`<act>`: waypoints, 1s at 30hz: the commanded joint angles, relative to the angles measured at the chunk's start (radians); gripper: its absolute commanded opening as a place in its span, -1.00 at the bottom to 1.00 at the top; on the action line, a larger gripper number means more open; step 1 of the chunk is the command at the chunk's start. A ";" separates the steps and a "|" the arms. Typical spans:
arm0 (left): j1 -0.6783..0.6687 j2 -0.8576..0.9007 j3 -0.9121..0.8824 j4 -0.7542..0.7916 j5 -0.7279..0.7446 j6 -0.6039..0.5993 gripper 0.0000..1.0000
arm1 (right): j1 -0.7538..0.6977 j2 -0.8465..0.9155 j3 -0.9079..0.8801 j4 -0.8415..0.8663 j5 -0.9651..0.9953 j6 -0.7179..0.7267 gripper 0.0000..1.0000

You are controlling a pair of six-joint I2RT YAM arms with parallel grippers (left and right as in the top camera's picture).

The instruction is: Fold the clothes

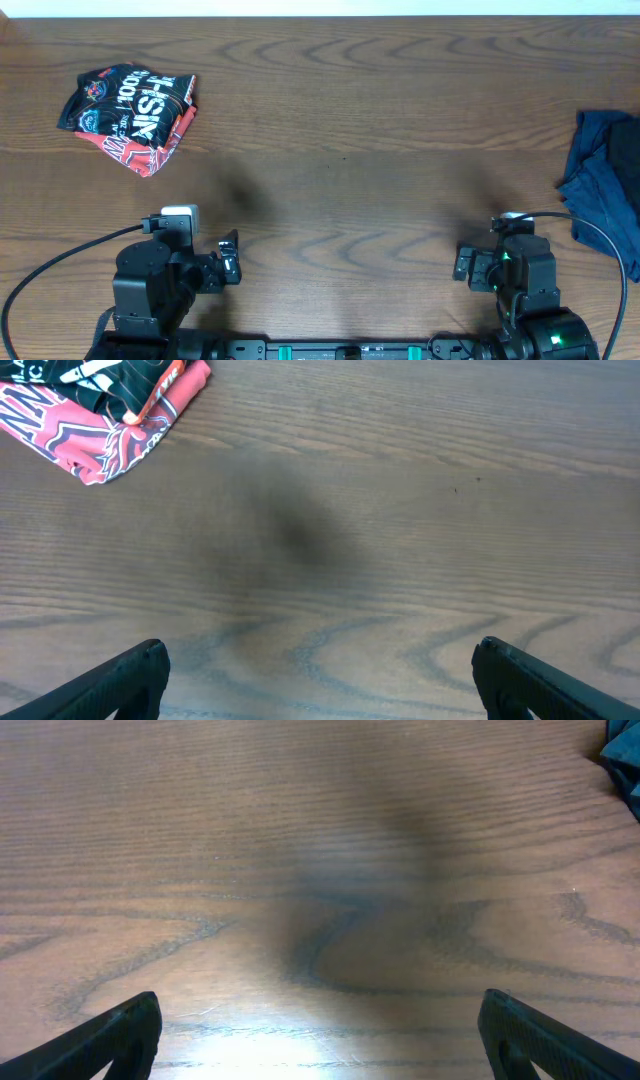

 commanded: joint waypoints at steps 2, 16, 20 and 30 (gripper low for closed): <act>-0.003 -0.001 0.000 -0.002 0.002 -0.006 0.96 | 0.008 -0.002 -0.005 -0.002 0.018 0.011 0.98; -0.003 -0.001 0.000 -0.002 0.002 -0.006 0.96 | -0.033 -0.246 -0.064 0.017 0.028 -0.057 0.99; -0.003 -0.001 0.000 -0.002 0.002 -0.006 0.96 | -0.033 -0.304 -0.068 0.121 -0.002 -0.222 0.98; -0.003 -0.001 0.000 -0.002 0.002 -0.006 0.96 | -0.074 -0.462 -0.263 0.468 -0.156 -0.333 0.99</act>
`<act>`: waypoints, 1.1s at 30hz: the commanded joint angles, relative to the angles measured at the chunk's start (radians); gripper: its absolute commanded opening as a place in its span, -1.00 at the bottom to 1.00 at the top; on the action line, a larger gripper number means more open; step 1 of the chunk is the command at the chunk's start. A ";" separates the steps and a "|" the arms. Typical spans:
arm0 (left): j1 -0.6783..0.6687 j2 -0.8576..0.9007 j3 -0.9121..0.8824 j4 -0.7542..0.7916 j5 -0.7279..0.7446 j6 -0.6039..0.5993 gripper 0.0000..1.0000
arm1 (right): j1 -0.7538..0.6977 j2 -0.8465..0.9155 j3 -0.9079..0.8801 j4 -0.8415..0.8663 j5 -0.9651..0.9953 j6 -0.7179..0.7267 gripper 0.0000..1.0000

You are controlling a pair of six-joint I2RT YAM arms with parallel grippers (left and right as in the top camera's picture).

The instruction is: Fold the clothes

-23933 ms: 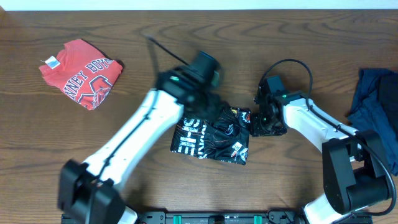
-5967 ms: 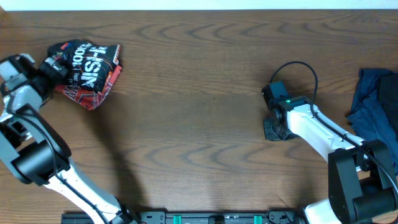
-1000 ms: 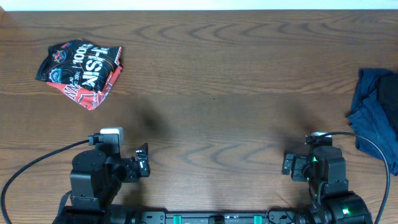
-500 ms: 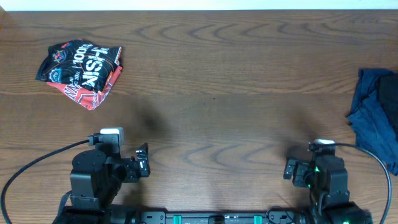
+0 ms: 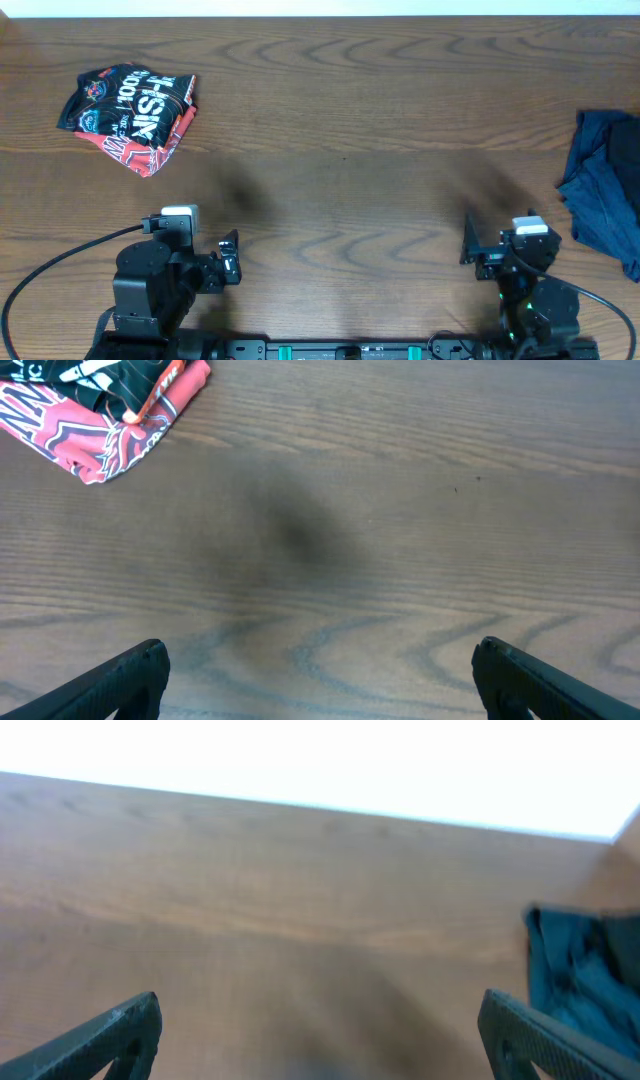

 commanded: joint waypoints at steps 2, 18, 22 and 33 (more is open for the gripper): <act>-0.003 -0.001 0.001 0.000 0.002 -0.006 0.96 | -0.021 -0.009 -0.105 0.145 -0.085 -0.045 0.99; -0.003 -0.001 0.001 -0.001 0.002 -0.006 0.96 | -0.066 -0.009 -0.198 0.336 -0.113 -0.044 0.98; -0.003 -0.001 0.001 -0.001 0.002 -0.006 0.96 | -0.066 -0.009 -0.198 0.336 -0.113 -0.044 0.99; -0.003 -0.001 0.001 -0.001 0.002 -0.006 0.96 | -0.066 -0.009 -0.198 0.336 -0.113 -0.044 0.99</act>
